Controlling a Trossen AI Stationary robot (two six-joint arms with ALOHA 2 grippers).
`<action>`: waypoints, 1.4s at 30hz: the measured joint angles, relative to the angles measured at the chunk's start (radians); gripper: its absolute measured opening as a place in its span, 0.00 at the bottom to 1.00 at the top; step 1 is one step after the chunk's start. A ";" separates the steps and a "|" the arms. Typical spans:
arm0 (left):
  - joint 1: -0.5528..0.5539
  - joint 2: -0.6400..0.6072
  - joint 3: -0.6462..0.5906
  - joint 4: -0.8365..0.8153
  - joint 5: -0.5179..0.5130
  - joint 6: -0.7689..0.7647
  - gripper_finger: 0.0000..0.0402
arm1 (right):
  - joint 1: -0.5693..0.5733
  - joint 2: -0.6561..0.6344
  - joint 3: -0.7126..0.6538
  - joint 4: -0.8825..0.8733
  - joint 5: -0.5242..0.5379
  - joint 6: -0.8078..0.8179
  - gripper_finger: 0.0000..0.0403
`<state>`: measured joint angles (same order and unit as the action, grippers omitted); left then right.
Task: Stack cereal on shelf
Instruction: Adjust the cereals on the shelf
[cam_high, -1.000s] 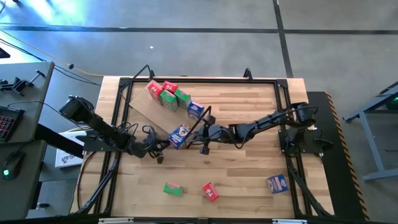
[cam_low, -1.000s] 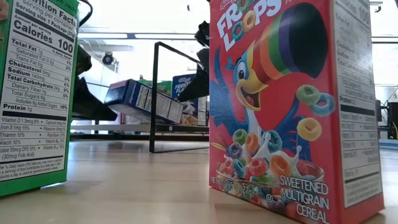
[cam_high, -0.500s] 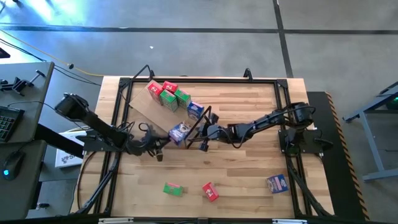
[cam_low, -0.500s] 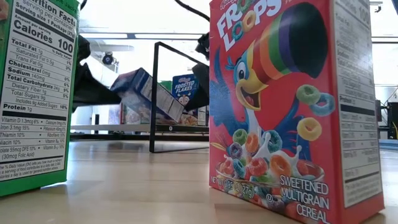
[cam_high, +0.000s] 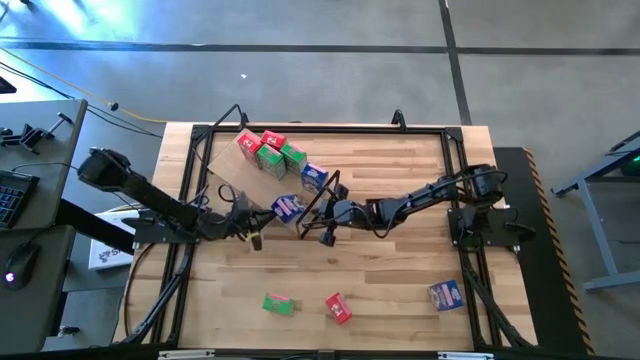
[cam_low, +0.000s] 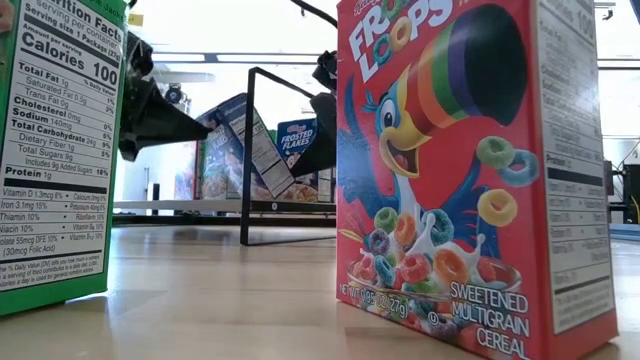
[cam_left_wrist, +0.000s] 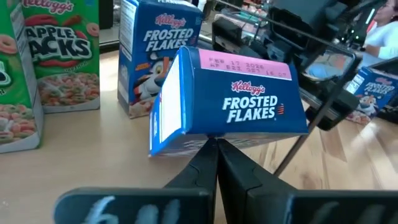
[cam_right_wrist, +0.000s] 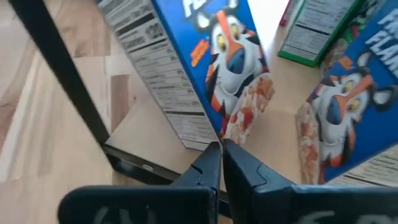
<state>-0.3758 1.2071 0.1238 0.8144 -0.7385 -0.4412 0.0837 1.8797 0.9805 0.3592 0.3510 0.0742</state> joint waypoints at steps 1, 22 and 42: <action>0.008 -0.002 0.001 0.000 0.004 0.000 0.00 | 0.000 0.000 0.000 0.000 -0.012 0.000 0.01; 0.139 -0.002 0.074 -0.003 0.208 0.095 0.00 | -0.001 -0.009 0.000 -0.042 -0.017 0.005 0.01; 0.241 0.039 0.074 -0.116 0.424 0.040 0.00 | 0.004 -0.075 -0.001 -0.059 -0.118 -0.003 0.00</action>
<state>-0.1349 1.2462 0.1982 0.6984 -0.3150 -0.4015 0.0879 1.8049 0.9795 0.2999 0.2332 0.0714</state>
